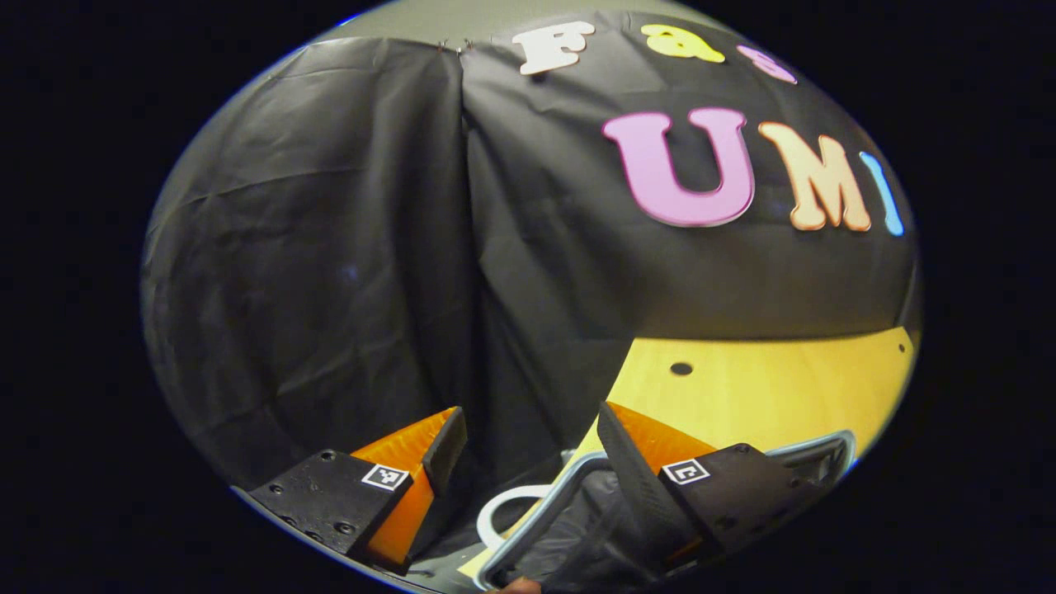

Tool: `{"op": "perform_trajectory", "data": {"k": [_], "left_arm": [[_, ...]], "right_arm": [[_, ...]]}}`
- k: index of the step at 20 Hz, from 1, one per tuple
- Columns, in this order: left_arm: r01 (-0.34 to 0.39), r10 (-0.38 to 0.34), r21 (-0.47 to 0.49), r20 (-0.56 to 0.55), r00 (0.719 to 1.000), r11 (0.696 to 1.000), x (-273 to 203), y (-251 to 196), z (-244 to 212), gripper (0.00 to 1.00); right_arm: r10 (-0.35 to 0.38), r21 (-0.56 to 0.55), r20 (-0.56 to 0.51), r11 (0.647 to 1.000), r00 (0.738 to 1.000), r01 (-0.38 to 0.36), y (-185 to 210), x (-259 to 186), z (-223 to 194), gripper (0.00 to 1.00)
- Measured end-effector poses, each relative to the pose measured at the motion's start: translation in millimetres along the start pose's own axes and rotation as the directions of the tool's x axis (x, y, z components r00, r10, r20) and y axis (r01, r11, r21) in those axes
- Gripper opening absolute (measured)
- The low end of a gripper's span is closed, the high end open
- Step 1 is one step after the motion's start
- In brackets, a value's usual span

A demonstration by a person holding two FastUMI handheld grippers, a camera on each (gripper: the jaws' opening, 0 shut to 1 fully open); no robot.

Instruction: First open the suitcase, pack the skin care products into it, and then close the suitcase.

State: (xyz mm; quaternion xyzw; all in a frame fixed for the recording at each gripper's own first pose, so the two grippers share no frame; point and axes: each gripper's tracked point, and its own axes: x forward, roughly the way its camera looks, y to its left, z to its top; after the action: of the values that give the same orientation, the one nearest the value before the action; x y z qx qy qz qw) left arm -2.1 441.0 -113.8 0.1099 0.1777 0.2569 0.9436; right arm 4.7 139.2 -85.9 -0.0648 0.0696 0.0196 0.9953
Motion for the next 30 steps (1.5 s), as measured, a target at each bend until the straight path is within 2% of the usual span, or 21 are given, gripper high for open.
{"op": "perform_trajectory", "data": {"k": [1,2,3,4,5,6,7,8,9,10,14,22,23,24,30], "left_arm": [[0.017,-0.016,-0.007,0.038,0.999,1.000,-7,-17,10,1.00],[0.024,-0.023,-0.014,0.066,0.998,1.000,-16,-31,20,0.95],[0.047,-0.044,-0.026,0.095,0.995,0.999,-23,-49,30,1.00],[0.071,-0.065,-0.044,0.121,0.991,0.997,-33,-67,39,0.95],[0.105,-0.097,-0.055,0.140,0.985,0.993,-44,-86,50,1.00],[0.127,-0.116,-0.059,0.163,0.980,0.990,-52,-103,59,1.00],[0.146,-0.135,-0.054,0.182,0.974,0.988,-65,-122,67,0.95],[0.169,-0.157,-0.044,0.202,0.967,0.985,-77,-137,73,1.00],[0.190,-0.177,-0.040,0.212,0.961,0.981,-89,-154,78,1.00],[0.221,-0.208,-0.038,0.213,0.955,0.974,-99,-172,82,0.95],[0.315,-0.302,-0.014,0.248,0.920,0.949,-138,-241,98,0.95],[0.468,-0.459,0.024,0.239,0.856,0.884,-205,-336,81,0.95],[0.482,-0.474,0.026,0.234,0.849,0.876,-212,-344,77,1.00],[0.493,-0.485,0.026,0.228,0.844,0.870,-217,-351,73,0.95],[0.568,-0.565,0.024,0.147,0.812,0.823,-250,-395,29,0.95]], "right_arm": [[0.000,0.003,0.011,1.000,1.000,0.000,-6,4,4,0.98],[0.009,0.011,0.011,1.000,1.000,-0.009,-10,7,6,0.98],[0.020,0.023,0.008,1.000,1.000,-0.020,-14,10,6,0.98],[0.030,0.034,0.010,0.999,1.000,-0.030,-20,12,8,0.98],[0.036,0.041,0.014,0.998,0.999,-0.037,-26,13,11,0.98],[0.043,0.045,0.020,0.998,0.999,-0.044,-33,14,15,0.98],[0.051,0.046,0.026,0.998,0.998,-0.052,-39,15,17,0.99],[0.061,0.047,0.035,0.997,0.998,-0.062,-45,15,20,0.96],[0.075,0.052,0.042,0.996,0.996,-0.077,-50,14,22,0.98],[0.098,0.068,0.053,0.993,0.994,-0.102,-52,12,25,0.96],[0.122,0.102,0.077,0.986,0.990,-0.130,-77,11,31,0.98],[0.152,0.105,0.085,0.981,0.985,-0.161,-117,4,29,0.99],[0.159,0.101,0.091,0.981,0.983,-0.168,-120,3,30,0.98],[0.171,0.097,0.096,0.979,0.981,-0.180,-119,0,30,0.98],[0.212,0.074,0.092,0.973,0.973,-0.219,-129,-12,23,0.98]]}}
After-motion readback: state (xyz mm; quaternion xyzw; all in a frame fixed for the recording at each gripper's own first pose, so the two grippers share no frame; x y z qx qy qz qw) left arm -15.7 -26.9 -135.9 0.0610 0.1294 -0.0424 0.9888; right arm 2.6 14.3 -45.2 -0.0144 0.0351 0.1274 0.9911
